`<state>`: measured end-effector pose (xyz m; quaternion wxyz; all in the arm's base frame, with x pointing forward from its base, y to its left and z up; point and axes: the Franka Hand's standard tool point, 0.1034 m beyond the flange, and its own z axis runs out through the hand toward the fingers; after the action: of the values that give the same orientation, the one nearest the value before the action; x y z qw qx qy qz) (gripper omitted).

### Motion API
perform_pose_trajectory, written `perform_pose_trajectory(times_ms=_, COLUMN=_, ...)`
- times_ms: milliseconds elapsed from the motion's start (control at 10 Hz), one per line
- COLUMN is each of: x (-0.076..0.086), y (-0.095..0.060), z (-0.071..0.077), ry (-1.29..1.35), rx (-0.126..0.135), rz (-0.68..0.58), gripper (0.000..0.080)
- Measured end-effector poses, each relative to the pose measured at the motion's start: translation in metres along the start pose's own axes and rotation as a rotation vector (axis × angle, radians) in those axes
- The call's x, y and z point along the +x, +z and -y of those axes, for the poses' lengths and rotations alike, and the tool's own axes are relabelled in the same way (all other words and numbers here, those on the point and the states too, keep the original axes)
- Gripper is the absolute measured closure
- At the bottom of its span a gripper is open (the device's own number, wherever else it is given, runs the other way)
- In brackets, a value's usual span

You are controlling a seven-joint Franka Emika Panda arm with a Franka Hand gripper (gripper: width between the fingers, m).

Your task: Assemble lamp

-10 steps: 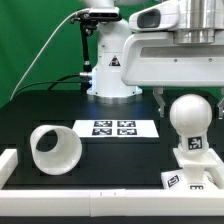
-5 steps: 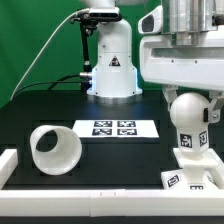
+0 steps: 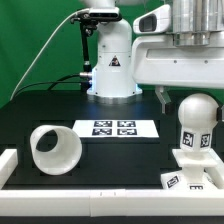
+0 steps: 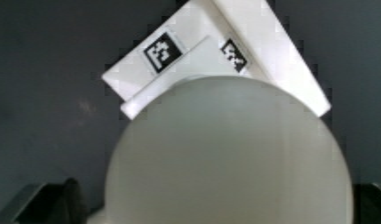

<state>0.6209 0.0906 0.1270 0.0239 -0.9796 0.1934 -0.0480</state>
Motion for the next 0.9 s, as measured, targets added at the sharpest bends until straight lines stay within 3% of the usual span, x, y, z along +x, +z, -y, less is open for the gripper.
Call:
perform_pose_trajectory(times_ms=500, x=0.0, y=0.001, z=-0.001, ry=-0.373, rx=-0.005, rz=0.001, gripper=0.0101)
perform_pose_trajectory(times_ms=700, x=-0.007, y=0.001, z=0.009, ry=-0.708, rx=-0.026, rz=0.016, gripper=0.0101)
perform_pose_trajectory(times_ms=900, x=0.001, y=-0.002, z=0.003, ry=-0.927, rx=-0.034, rz=0.063, gripper=0.0101)
